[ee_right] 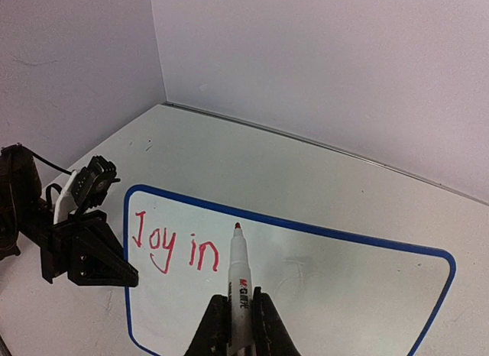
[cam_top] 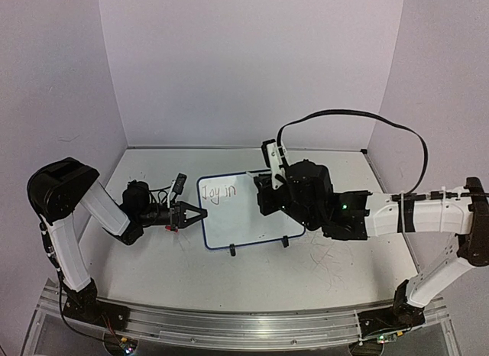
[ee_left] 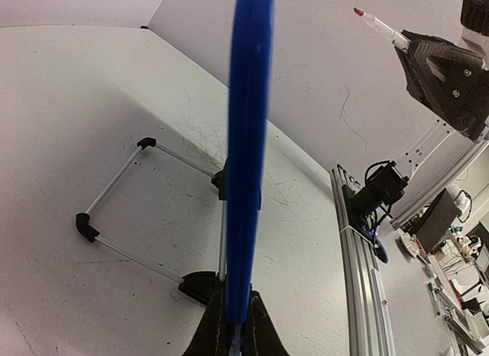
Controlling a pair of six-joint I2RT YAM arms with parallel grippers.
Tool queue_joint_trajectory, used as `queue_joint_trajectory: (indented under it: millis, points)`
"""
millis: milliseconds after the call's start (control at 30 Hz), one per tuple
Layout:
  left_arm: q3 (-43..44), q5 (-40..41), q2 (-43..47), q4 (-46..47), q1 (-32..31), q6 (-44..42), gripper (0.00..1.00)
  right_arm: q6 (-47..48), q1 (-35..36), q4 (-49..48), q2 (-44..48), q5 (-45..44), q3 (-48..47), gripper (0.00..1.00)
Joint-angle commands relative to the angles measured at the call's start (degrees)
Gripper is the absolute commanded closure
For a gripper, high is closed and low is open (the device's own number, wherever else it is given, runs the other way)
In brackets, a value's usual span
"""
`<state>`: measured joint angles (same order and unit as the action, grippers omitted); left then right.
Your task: Write a sentence on the whiteboard
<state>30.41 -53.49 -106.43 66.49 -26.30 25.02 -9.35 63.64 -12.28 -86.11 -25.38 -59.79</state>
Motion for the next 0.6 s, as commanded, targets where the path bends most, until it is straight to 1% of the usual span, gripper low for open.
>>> queue_joint_trajectory:
  millis: [0, 267, 500, 567]
  points:
    - [0.5, 2.0, 1.3, -3.2, 0.6, -0.1, 1.00, -3.7, 0.0, 0.8, -0.2, -0.3, -0.5, 1.00]
    - [0.3, 2.5, 2.1, -4.1, 0.6, -0.8, 1.00, -6.5, 0.0, 2.0, 1.6, -2.8, 2.7, 1.00]
    - [0.2, 2.5, 2.3, -4.2, 0.6, -0.8, 1.00, -6.5, 0.0, 1.7, 0.2, 1.3, 1.8, 1.00]
    - [0.1, 2.5, 2.6, -4.3, 0.5, -0.9, 1.00, -6.8, 0.0, 1.6, 0.1, 1.3, 1.9, 1.00]
